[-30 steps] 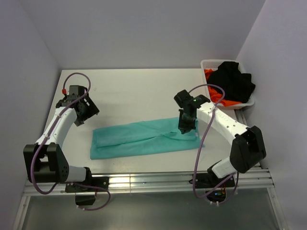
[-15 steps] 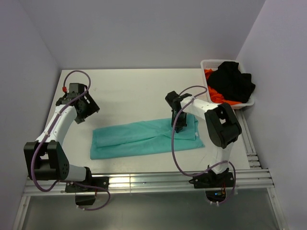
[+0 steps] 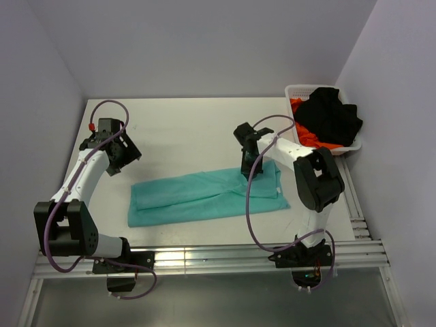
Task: Fold and stack the t-shirts
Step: Fold the other side of the tshirt into a rectangle, then rotate the tshirt 90 degrees
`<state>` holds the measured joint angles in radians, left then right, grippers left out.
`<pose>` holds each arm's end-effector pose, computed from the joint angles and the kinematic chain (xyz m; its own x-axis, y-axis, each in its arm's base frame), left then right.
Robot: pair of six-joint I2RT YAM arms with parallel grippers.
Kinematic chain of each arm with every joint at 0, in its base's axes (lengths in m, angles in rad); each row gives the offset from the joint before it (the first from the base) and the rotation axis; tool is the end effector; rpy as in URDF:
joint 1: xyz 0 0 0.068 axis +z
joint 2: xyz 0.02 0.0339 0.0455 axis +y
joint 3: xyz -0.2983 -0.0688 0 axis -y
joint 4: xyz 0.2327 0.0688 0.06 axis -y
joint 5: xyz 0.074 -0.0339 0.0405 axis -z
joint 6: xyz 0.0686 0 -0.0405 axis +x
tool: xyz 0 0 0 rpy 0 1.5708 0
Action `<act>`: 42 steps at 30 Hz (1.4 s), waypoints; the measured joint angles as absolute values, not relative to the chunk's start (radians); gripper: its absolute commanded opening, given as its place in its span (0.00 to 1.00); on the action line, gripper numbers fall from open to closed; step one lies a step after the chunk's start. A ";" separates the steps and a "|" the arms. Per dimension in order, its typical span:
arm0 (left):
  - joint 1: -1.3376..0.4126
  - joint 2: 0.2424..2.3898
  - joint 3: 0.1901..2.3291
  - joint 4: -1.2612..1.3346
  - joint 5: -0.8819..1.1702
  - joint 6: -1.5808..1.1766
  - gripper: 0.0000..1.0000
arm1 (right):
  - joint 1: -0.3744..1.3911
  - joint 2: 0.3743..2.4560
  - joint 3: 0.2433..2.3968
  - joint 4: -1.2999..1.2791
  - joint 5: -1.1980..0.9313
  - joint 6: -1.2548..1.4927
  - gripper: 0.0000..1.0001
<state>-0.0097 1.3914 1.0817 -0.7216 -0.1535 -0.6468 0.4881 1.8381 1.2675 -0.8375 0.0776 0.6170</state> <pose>0.2796 0.0078 0.2716 -0.6431 -0.5893 -0.4890 -0.5720 0.7942 -0.2049 0.3117 0.1595 0.1855 -0.9750 0.1355 -0.1764 0.1320 0.9908 0.0313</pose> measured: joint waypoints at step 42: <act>-0.007 1.457 1.060 -0.676 -0.144 -0.642 0.80 | 0.542 1.610 1.255 -1.006 0.004 0.573 0.00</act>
<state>-0.0071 1.4570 1.0599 -0.6758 -0.1444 -0.6418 0.5415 1.6100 1.2552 -1.0058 0.0044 0.5732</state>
